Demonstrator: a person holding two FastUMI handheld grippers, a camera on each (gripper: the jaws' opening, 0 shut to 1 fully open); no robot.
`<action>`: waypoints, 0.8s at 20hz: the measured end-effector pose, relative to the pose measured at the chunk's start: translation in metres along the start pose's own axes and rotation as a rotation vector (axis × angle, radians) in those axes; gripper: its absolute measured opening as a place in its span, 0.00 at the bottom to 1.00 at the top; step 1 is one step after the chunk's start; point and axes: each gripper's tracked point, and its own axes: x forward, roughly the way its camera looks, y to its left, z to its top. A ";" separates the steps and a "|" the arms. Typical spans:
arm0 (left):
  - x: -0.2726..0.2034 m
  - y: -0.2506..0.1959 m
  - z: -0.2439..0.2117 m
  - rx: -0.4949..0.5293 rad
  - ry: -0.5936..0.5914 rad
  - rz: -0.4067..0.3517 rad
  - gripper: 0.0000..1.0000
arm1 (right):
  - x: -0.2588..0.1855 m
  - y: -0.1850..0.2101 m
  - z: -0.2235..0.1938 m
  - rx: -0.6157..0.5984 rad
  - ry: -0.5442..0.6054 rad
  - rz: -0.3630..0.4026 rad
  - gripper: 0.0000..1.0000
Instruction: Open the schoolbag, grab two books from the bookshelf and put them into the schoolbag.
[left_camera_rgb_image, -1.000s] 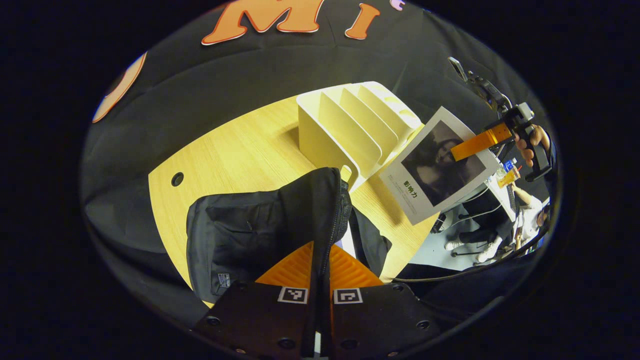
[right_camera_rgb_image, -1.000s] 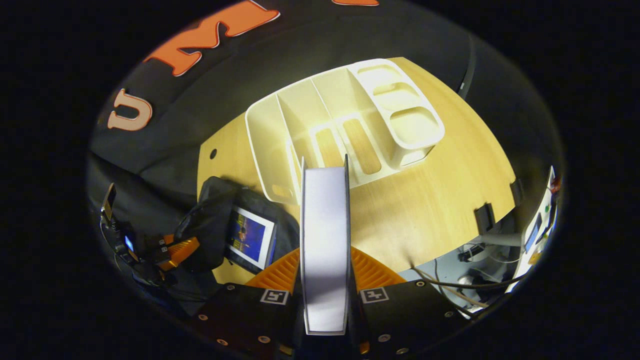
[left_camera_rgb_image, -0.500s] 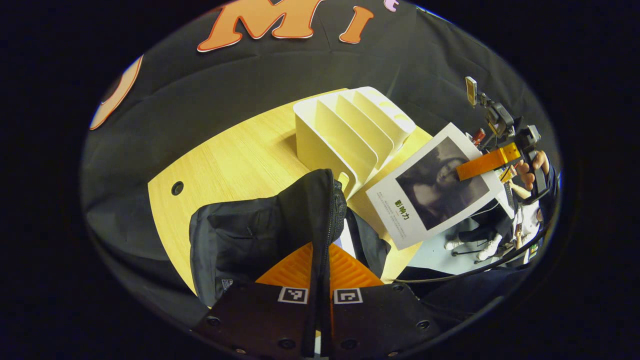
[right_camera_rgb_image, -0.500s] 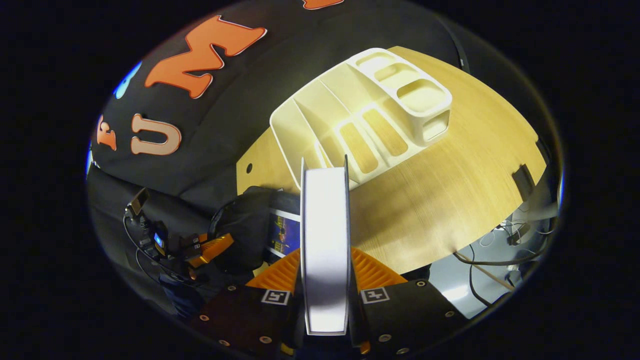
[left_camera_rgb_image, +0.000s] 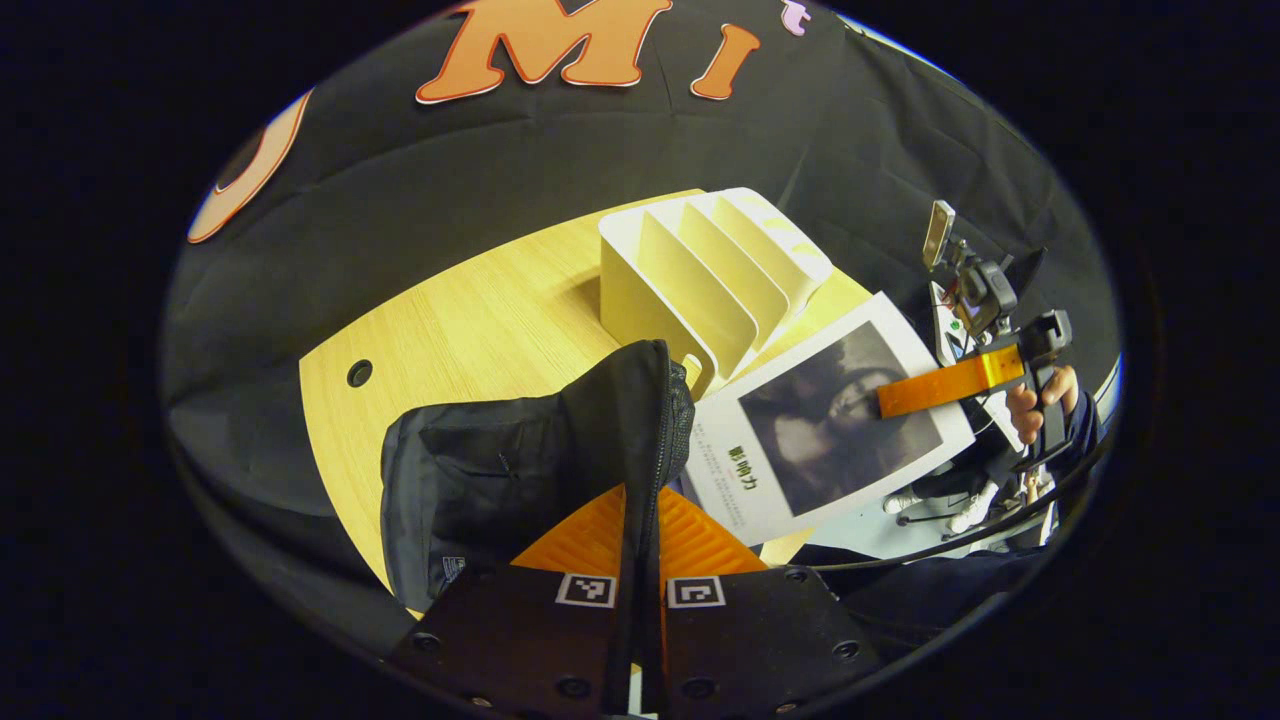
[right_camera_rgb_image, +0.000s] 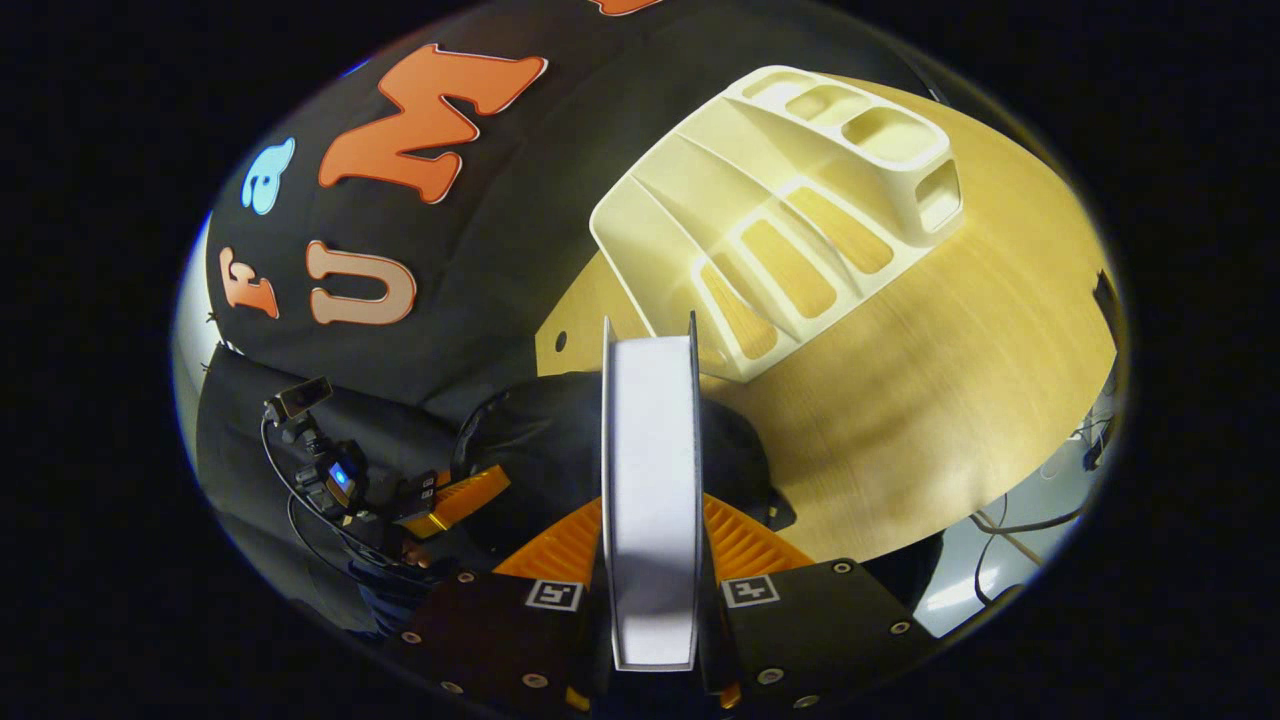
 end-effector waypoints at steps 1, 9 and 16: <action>0.000 0.000 -0.003 -0.001 -0.002 -0.001 0.05 | 0.008 0.002 -0.003 0.005 -0.010 0.022 0.36; 0.000 -0.001 -0.001 0.000 -0.009 -0.007 0.05 | 0.061 0.011 -0.020 0.040 -0.044 0.116 0.36; 0.001 -0.004 -0.001 -0.001 -0.010 -0.021 0.05 | 0.117 0.032 -0.039 0.089 -0.072 0.204 0.36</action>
